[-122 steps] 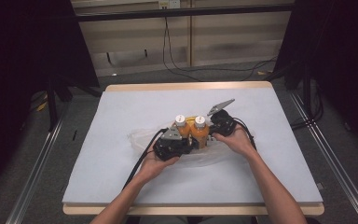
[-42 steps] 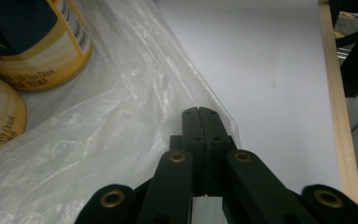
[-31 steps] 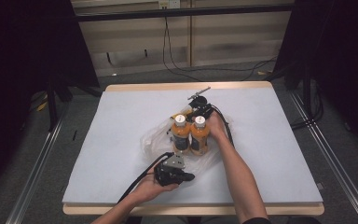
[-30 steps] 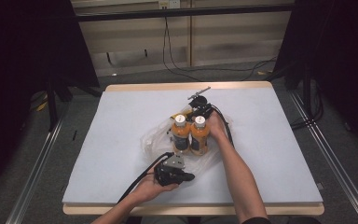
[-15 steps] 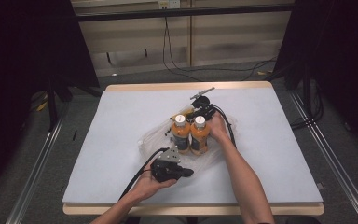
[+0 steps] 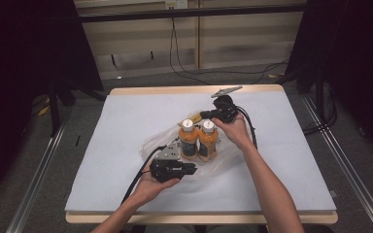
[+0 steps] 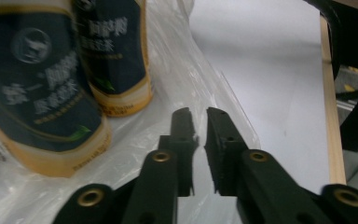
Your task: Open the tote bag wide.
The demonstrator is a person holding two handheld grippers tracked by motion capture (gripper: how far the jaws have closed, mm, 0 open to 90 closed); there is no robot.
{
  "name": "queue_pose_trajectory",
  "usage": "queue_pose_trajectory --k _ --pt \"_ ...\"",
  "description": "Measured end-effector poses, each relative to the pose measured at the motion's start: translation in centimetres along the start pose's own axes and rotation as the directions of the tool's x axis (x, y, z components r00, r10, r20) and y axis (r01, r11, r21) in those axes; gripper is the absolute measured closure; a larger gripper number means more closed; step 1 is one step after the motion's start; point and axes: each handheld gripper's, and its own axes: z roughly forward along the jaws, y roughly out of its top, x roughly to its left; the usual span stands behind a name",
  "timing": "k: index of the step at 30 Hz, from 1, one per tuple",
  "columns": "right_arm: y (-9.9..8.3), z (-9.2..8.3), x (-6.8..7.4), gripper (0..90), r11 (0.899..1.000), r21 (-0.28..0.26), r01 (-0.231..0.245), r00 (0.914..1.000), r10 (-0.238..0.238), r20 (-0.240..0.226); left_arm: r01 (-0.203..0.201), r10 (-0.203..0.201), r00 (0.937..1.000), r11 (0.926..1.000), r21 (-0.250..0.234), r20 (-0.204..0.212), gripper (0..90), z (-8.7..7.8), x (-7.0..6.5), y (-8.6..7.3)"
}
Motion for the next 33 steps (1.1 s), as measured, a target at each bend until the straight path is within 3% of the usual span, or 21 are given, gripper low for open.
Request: queue_pose_trajectory --k 2,5,9,11,13,16,19,22,24,26,29,30,31,32,33 --pt "-0.1 -0.9 0.2 90.0 1.000 -0.002 0.007 1.0000 -0.007 0.000 0.021 -0.022 0.9997 0.9994 -0.026 -0.010 71.3 -0.5 0.1 0.3" --pt "-0.5 -2.4 0.4 90.0 1.000 -0.015 0.021 0.9997 -0.021 0.008 -0.001 -0.002 0.9985 0.9989 -0.046 -0.055 68.1 -1.5 0.2 1.0" --pt "-1.9 -4.7 0.6 90.0 0.999 -0.026 0.029 0.9986 -0.028 0.044 -0.013 0.006 0.9939 0.9978 -0.065 -0.110 53.4 -2.4 0.3 1.3" --pt "-2.1 -5.1 0.6 88.9 0.999 -0.027 0.037 0.9981 -0.036 0.050 -0.019 0.010 0.9926 0.9973 -0.071 -0.121 50.4 -2.6 0.4 1.4" --pt "-2.6 -6.2 0.7 84.0 0.998 -0.049 0.034 0.9980 -0.031 0.056 -0.029 0.019 0.9911 0.9965 -0.078 -0.132 46.9 -3.1 0.5 1.6" --pt "-3.6 -8.1 1.3 74.7 0.996 -0.077 0.046 0.9971 -0.041 0.065 -0.021 0.005 0.9889 0.9935 -0.112 -0.148 32.0 -4.3 0.5 1.7" --pt "-4.6 -9.4 1.6 61.7 0.995 -0.088 0.043 0.9942 -0.034 0.102 -0.021 0.001 0.9870 0.9925 -0.120 -0.161 25.7 -5.0 0.7 1.6" --pt "-5.6 -10.5 1.7 47.6 0.994 -0.110 0.018 0.9936 -0.005 0.112 0.014 -0.045 0.9793 0.9875 -0.157 -0.197 21.7 -6.6 1.2 1.1" --pt "-6.2 -11.1 1.8 38.1 0.994 -0.106 0.019 0.9932 -0.006 0.117 0.010 -0.045 0.9765 0.9866 -0.163 -0.211 19.0 -7.1 1.3 1.0" --pt "-6.8 -11.8 2.0 33.0 0.994 -0.109 0.019 0.9925 -0.006 0.122 0.009 -0.051 0.9657 0.9868 -0.162 -0.255 16.0 -8.4 1.5 0.6" --pt "-7.4 -13.0 2.3 27.5 0.991 -0.135 0.010 0.9916 0.007 0.129 0.022 -0.065 0.9617 0.9867 -0.161 -0.266 12.2 -9.2 1.7 0.3" --pt "-7.6 -13.4 2.5 27.2 0.990 -0.142 0.017 0.9910 0.002 0.134 0.034 -0.080 0.9532 0.9862 -0.162 -0.291 10.7 -10.0 1.7 -0.1" --pt "-7.6 -13.4 2.5 27.2 0.990 -0.142 0.017 0.9910 0.002 0.134 0.034 -0.080 0.9532 0.9862 -0.162 -0.291 10.2 -10.0 1.7 -0.1" --pt "-7.7 -13.9 2.7 25.6 0.988 -0.151 0.006 0.9910 0.014 0.133 0.037 -0.089 0.9437 0.9852 -0.168 -0.319 10.2 -10.5 1.6 -0.3" --pt "-7.9 -14.3 2.9 23.7 0.987 -0.162 -0.009 0.9919 0.029 0.124 0.038 -0.094 0.9411 0.9836 -0.176 -0.325 10.1 -10.9 1.6 -0.6"
